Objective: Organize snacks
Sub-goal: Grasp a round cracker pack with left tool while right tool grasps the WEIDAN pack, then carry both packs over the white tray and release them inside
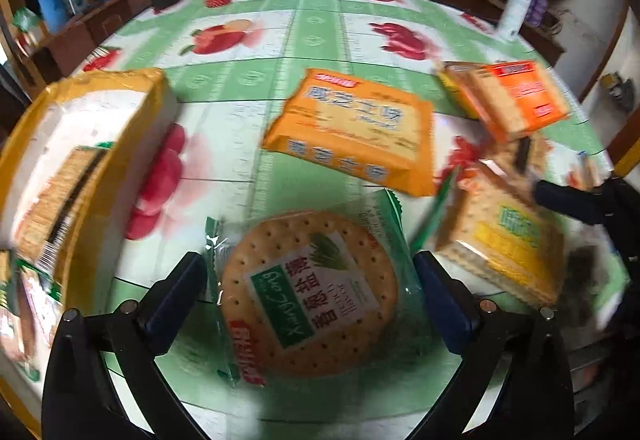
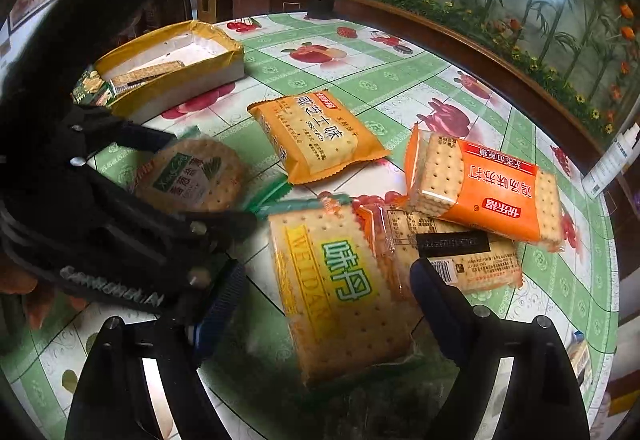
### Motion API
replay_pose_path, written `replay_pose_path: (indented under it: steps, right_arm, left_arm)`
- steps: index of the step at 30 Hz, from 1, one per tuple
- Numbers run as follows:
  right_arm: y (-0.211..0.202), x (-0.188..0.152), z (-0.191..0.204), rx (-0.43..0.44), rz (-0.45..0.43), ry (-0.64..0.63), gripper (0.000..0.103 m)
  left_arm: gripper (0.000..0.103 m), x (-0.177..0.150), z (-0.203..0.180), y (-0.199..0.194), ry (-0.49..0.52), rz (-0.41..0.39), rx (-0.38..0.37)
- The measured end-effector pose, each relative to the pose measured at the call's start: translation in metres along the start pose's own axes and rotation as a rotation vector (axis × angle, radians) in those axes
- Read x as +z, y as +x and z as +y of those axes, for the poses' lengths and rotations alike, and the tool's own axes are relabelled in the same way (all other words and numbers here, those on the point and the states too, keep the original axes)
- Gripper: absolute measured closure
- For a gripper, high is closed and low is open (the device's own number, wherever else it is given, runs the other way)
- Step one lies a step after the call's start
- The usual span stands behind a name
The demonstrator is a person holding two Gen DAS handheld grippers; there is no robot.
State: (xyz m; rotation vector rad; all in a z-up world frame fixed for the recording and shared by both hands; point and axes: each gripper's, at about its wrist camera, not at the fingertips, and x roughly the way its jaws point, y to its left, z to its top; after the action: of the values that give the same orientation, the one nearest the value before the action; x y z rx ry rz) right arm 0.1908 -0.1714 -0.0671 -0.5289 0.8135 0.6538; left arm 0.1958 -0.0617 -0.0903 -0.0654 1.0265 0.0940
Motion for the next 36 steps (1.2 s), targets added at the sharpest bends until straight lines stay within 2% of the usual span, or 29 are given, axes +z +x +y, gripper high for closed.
replay_pose_path:
  steps: [1, 3, 5, 7, 10, 17, 23, 28, 36]
  right_arm:
    - [-0.001, 0.0, 0.0, -0.006, 0.001, -0.001, 0.025]
    - [-0.005, 0.001, -0.005, 0.029, -0.003, 0.035, 0.053]
    - [-0.006, 0.001, -0.011, 0.071, 0.003, 0.078, 0.053]
    - [-0.006, 0.0, -0.011, 0.059, 0.01, 0.085, 0.053]
    - [-0.009, -0.002, -0.009, 0.059, 0.005, 0.109, 0.053]
    - [-0.033, -0.008, -0.013, 0.079, -0.049, 0.204, 0.054]
    - [-0.067, -0.014, -0.021, 0.13, -0.146, 0.328, 0.054]
    - [-0.091, -0.017, -0.017, 0.225, -0.241, 0.429, 0.054]
    - [-0.103, -0.009, 0.018, 0.343, -0.318, 0.472, 0.054]
  left_arm:
    - [0.0, -0.002, 0.002, 0.0, 0.01, -0.017, -0.006]
    - [0.002, -0.003, 0.005, -0.001, 0.01, -0.026, -0.007]
    - [0.008, -0.004, 0.008, -0.005, 0.017, -0.037, -0.004]
    - [0.02, -0.006, 0.008, -0.009, 0.029, -0.05, 0.008]
    - [0.025, -0.01, 0.009, -0.017, 0.044, -0.067, 0.024]
    - [0.026, -0.025, 0.017, -0.045, 0.035, -0.137, -0.008]
    - [0.026, -0.035, 0.028, -0.086, 0.026, -0.223, -0.012]
    - [0.026, -0.045, 0.049, -0.111, -0.004, -0.26, 0.024]
    - [0.026, -0.066, 0.094, -0.136, -0.07, -0.299, 0.115]
